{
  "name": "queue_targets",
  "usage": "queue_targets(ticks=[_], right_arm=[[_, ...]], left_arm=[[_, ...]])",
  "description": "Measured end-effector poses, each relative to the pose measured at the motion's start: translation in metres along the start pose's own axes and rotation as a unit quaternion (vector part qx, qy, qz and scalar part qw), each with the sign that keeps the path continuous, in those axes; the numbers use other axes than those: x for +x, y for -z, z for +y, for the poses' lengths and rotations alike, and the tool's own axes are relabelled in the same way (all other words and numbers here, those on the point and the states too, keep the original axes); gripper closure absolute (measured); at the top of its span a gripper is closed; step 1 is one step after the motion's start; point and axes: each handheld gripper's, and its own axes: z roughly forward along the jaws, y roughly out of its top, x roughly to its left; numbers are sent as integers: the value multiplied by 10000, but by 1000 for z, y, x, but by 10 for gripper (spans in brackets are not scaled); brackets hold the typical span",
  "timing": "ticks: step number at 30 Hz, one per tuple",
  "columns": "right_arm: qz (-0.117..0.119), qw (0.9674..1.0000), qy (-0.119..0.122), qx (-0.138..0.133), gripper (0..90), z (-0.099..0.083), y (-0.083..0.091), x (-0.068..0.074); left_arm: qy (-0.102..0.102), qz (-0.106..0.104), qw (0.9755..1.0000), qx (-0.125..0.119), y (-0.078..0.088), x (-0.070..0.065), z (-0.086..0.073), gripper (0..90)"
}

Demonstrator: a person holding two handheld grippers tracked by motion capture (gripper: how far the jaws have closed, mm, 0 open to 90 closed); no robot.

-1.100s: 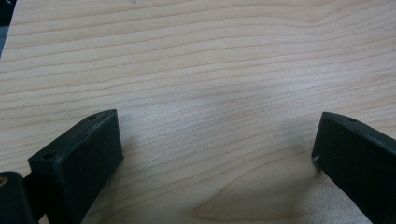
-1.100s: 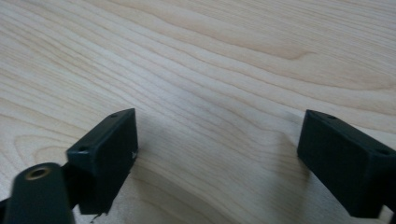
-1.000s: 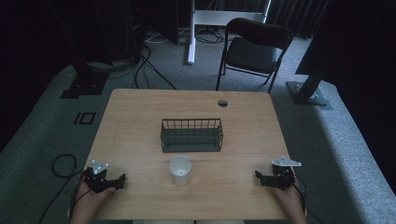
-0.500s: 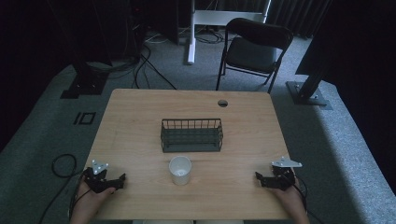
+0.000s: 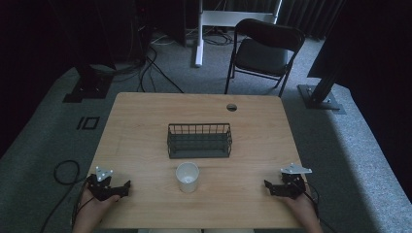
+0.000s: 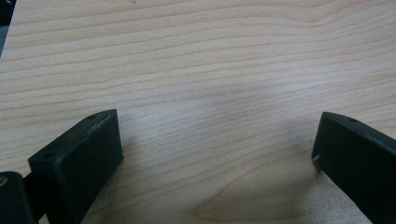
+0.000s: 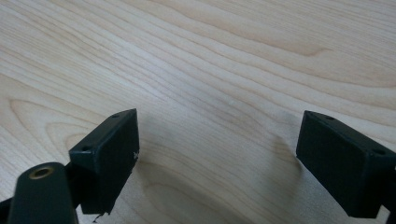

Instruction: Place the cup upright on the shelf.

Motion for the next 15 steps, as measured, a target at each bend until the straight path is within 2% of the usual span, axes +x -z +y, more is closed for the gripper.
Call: queue_targets(ticks=[15], right_arm=[[102,9998,94,-128,132,9,5,11]], left_arm=[[-1,-2,10000,1,0,0,0,19]])
